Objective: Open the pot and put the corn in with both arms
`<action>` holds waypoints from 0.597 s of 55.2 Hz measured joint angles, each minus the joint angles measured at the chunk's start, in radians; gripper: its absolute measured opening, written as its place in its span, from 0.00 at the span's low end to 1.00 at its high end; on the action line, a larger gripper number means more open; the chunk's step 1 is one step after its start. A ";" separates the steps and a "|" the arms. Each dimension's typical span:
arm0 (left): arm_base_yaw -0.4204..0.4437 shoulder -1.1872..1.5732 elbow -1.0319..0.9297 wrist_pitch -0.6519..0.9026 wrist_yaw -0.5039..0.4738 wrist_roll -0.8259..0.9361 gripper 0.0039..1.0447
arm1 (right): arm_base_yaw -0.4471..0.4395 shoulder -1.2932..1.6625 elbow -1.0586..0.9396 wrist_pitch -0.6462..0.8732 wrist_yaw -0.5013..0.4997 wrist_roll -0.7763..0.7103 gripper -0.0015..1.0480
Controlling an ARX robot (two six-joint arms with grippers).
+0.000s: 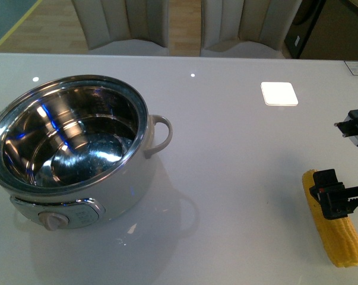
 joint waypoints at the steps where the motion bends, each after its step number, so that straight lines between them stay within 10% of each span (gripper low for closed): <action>1: 0.000 0.000 0.000 0.000 0.000 0.000 0.93 | 0.000 0.005 0.002 0.000 0.000 0.000 0.91; 21: 0.000 0.000 0.000 0.000 0.000 0.000 0.93 | 0.002 0.119 0.021 0.008 0.012 0.005 0.91; 33: 0.000 0.000 0.000 0.000 0.000 0.000 0.93 | 0.005 0.121 0.021 -0.013 0.006 -0.003 0.55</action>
